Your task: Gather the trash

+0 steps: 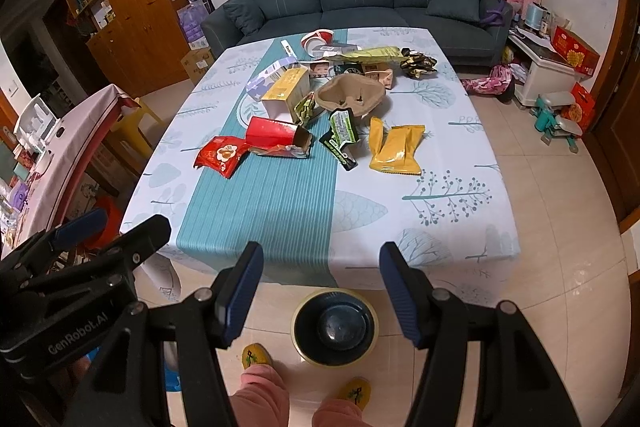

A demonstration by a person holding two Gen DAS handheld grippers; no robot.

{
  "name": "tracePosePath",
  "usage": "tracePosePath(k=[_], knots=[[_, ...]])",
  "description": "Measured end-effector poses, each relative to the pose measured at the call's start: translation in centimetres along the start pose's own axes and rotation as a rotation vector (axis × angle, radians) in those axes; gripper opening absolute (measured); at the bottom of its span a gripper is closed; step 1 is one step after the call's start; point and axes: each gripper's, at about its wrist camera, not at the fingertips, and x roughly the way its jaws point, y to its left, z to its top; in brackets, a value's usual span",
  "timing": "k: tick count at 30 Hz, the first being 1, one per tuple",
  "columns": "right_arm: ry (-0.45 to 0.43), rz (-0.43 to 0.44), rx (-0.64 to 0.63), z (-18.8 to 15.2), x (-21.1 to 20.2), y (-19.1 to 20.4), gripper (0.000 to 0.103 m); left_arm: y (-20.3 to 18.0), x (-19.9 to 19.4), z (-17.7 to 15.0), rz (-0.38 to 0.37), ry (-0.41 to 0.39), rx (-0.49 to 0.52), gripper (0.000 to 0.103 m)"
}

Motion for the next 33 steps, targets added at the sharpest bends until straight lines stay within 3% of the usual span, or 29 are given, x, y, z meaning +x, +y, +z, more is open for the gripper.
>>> tracePosePath(k=[33], knots=[[-0.011,0.011,-0.012,-0.3,-1.0,0.9,0.061,0.5,-1.4,-1.0,0.019,-0.003,-0.012,0.08]])
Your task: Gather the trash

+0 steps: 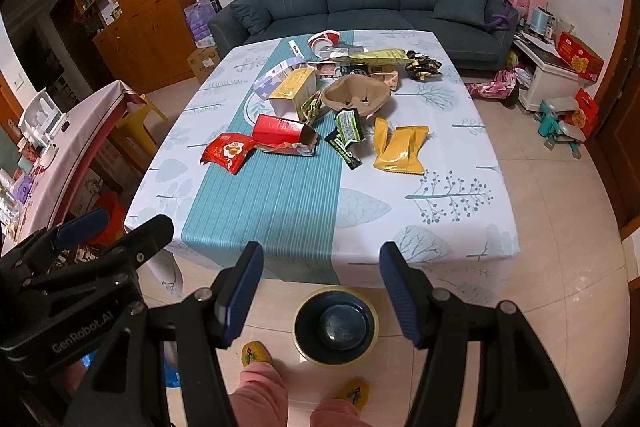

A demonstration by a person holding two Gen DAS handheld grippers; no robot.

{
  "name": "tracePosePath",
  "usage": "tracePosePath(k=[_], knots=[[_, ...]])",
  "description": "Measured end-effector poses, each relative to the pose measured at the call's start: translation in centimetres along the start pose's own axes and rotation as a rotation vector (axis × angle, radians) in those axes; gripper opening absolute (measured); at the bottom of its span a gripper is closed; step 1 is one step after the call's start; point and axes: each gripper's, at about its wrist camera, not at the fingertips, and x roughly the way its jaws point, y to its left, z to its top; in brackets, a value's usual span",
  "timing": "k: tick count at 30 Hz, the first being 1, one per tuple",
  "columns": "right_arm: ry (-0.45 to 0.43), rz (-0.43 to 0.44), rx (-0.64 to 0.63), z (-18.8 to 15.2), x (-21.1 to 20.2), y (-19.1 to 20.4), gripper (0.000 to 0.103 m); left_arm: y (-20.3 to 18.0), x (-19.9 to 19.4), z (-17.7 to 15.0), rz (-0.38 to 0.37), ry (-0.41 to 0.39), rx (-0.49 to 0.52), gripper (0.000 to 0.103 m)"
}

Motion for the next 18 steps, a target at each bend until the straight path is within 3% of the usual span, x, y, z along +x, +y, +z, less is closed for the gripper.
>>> tracePosePath(k=[18], knots=[[0.014,0.029,-0.013,0.6,1.1,-0.6,0.061,-0.1,0.5,0.3,0.019,0.002,-0.015,0.08]])
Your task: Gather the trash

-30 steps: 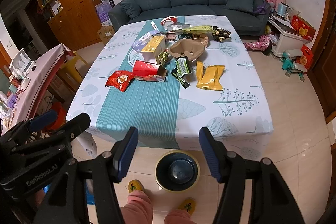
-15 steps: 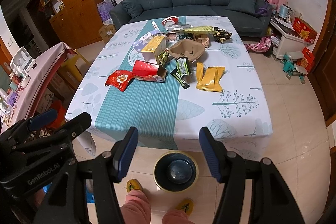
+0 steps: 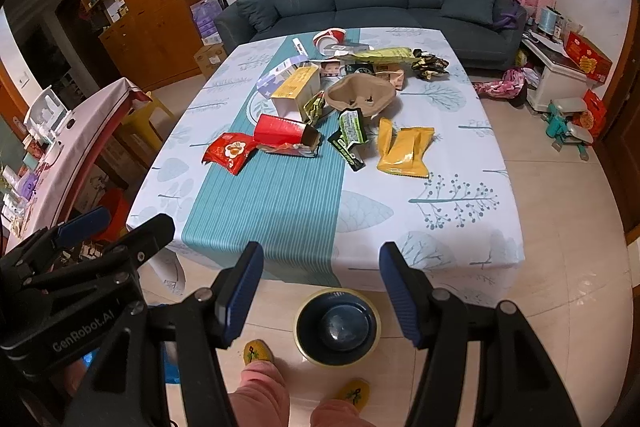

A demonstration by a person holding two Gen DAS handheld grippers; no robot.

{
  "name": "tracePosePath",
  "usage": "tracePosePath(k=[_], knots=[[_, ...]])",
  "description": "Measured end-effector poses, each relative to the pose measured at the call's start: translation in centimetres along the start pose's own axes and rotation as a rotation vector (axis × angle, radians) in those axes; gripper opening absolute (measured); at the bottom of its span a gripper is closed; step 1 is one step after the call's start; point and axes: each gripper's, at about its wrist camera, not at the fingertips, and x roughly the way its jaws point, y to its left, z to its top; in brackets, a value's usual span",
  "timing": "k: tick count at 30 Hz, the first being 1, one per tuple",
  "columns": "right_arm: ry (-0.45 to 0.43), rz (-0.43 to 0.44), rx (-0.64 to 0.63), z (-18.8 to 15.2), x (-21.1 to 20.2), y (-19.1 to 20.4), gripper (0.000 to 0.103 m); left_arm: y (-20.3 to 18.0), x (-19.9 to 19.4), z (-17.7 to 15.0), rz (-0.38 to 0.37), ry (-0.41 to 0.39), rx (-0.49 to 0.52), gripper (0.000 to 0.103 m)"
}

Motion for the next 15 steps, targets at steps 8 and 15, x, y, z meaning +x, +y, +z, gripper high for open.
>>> tracePosePath(k=[8,15], knots=[[-0.01,0.017,-0.013,0.8,0.5,-0.5,0.061,-0.2,-0.1,0.5,0.016,-0.005,-0.008,0.08],[-0.032,0.023,-0.027,1.4,0.3,-0.2,0.061,-0.1,-0.4,1.3,0.03,-0.011,-0.009,0.08]])
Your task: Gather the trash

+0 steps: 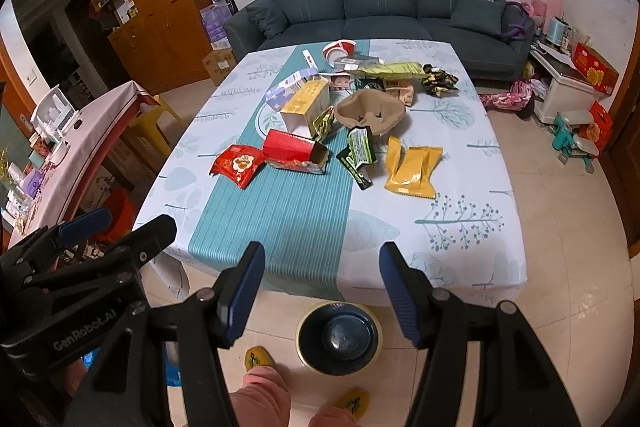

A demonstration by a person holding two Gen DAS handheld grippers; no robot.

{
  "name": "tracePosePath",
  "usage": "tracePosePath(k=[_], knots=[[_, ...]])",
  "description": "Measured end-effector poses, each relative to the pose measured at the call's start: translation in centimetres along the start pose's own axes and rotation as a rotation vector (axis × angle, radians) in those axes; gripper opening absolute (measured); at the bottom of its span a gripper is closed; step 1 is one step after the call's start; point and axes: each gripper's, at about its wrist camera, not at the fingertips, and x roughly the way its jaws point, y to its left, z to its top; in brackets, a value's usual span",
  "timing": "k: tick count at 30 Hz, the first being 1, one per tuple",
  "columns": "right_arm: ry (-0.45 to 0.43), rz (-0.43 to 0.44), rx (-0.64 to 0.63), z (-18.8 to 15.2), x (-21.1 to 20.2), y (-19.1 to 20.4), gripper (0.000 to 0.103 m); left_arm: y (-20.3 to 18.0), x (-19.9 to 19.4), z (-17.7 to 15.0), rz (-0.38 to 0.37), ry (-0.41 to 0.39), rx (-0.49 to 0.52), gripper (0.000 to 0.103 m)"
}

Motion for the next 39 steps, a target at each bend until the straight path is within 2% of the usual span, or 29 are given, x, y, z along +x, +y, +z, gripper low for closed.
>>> tracePosePath(k=[5,9,15,18,24,30,34,39], knots=[[-0.014,0.0,-0.011,0.6,-0.3,0.5,0.061,0.6,-0.3,0.8,0.011,-0.01,0.01,0.08],[-0.018,0.017,-0.019,1.3,0.0,1.1,0.059,2.1,0.4,2.6,-0.005,0.008,0.071,0.08],[-0.028,0.022,0.039,3.2,1.9,1.4,0.059,4.9,4.7,5.7,-0.004,0.052,0.246,0.08],[0.006,0.021,0.106,4.4,4.0,1.6,0.054,6.3,7.6,7.1,-0.04,0.088,0.323,0.08],[0.053,-0.011,0.258,6.5,8.3,2.1,0.054,7.5,14.3,8.8,-0.121,0.206,0.482,0.08],[0.131,-0.048,0.413,6.1,13.1,2.7,0.054,7.0,19.7,9.3,-0.17,0.267,0.689,0.08],[0.143,-0.071,0.496,5.5,15.0,3.0,0.054,6.3,23.0,9.3,-0.201,0.308,0.84,0.08],[0.157,-0.103,0.559,4.4,16.3,3.4,0.054,5.4,25.8,9.2,-0.23,0.353,0.976,0.08]])
